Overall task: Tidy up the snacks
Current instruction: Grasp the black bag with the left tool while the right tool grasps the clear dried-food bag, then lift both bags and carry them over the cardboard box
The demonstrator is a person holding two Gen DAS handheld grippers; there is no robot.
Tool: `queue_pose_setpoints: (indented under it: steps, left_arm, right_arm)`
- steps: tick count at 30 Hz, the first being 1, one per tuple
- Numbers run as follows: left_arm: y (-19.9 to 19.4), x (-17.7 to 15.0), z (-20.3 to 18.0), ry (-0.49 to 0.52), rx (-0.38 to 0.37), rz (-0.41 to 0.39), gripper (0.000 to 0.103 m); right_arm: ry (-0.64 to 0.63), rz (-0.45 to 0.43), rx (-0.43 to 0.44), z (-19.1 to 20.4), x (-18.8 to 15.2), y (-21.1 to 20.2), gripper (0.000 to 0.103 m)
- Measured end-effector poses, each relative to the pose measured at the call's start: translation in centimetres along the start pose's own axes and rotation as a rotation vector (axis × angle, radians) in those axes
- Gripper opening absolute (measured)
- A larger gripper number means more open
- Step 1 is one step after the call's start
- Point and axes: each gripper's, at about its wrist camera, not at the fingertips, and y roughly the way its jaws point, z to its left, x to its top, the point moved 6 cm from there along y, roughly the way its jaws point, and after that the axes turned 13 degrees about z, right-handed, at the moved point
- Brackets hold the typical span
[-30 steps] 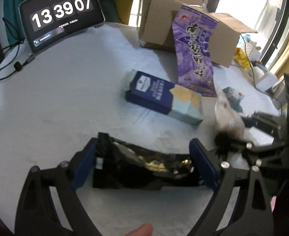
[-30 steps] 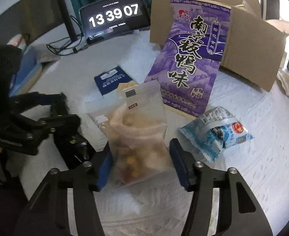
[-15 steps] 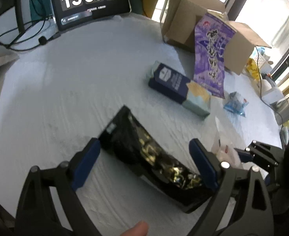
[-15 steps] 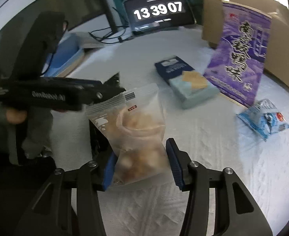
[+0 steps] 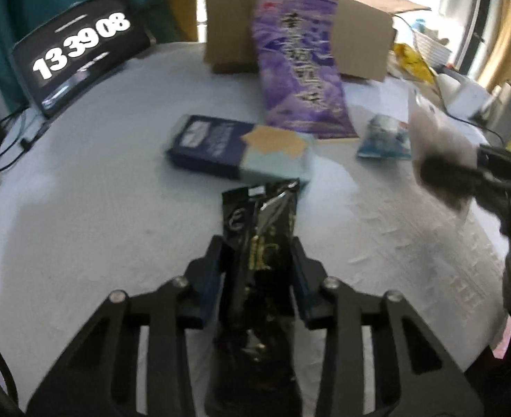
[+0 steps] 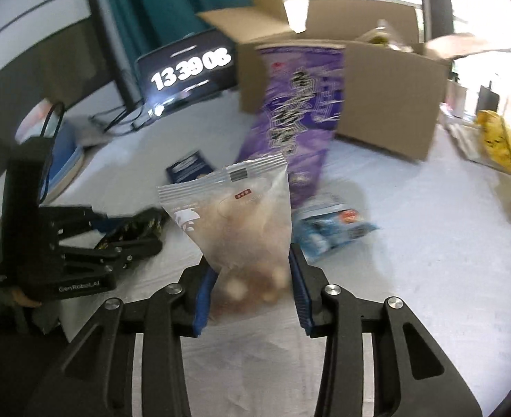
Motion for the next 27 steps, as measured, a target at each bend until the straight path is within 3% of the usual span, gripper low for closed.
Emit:
queue_pose_setpoints:
  steps: [3,11,27]
  left_arm:
    - [-0.4,0.5,-0.5,0.023,-0.009,-0.01,0.029]
    - [-3.3,2.8,-0.4,0.03,-0.025,-0.095,0.028]
    - [-9.9,12.1,1.1,0.07,-0.028,-0.354,0.028]
  right_arm:
    - [0.011,-0.031,-0.007,-1.0,0.6,-1.1,0.042]
    - [0.018,-0.078,-0.036,-2.7,2.7,-2.7,0.042]
    - [0.047,-0.164,-0.099,-4.5,7.3,-5.4,0.042]
